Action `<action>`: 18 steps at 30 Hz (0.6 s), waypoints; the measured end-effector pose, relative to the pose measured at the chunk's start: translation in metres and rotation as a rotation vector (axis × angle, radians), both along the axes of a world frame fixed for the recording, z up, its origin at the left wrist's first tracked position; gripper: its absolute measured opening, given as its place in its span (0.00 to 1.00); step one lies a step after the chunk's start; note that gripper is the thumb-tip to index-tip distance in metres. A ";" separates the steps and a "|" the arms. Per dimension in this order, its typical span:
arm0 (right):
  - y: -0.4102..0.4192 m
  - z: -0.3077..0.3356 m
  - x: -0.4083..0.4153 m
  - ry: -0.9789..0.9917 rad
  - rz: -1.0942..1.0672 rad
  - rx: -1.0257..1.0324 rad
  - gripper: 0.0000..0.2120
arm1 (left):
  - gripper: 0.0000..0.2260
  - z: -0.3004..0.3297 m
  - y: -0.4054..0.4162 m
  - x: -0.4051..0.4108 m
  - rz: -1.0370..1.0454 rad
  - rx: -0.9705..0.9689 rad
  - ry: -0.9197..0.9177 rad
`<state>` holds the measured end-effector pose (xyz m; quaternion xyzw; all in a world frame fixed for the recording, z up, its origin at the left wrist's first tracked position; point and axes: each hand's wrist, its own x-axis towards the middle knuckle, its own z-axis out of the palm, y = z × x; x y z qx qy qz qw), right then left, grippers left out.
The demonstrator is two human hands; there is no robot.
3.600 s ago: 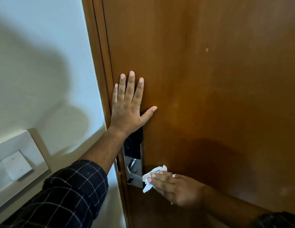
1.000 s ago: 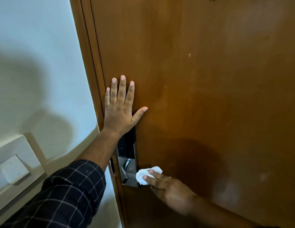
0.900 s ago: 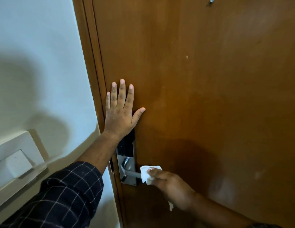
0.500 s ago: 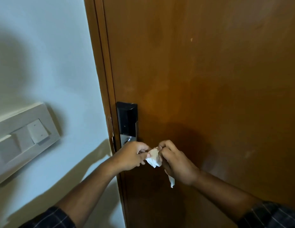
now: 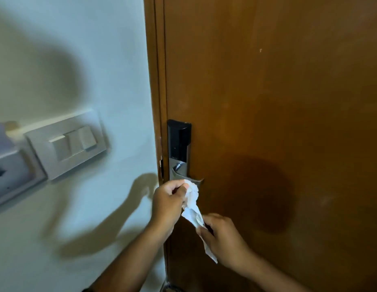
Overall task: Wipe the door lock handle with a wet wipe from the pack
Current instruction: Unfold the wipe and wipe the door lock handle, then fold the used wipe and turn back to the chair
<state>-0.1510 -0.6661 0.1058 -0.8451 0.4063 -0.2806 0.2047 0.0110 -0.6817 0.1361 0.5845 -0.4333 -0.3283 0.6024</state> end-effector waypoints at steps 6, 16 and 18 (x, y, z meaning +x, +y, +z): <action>0.001 0.055 -0.037 -0.115 0.176 -0.100 0.09 | 0.06 -0.010 0.079 -0.007 -0.278 0.026 -0.820; 0.102 -0.066 -0.042 -0.421 0.259 0.831 0.04 | 0.08 -0.048 0.228 -0.090 0.314 0.297 -0.164; 0.137 -0.084 -0.045 -0.386 0.302 0.968 0.07 | 0.09 -0.062 0.268 -0.094 0.444 0.374 -0.207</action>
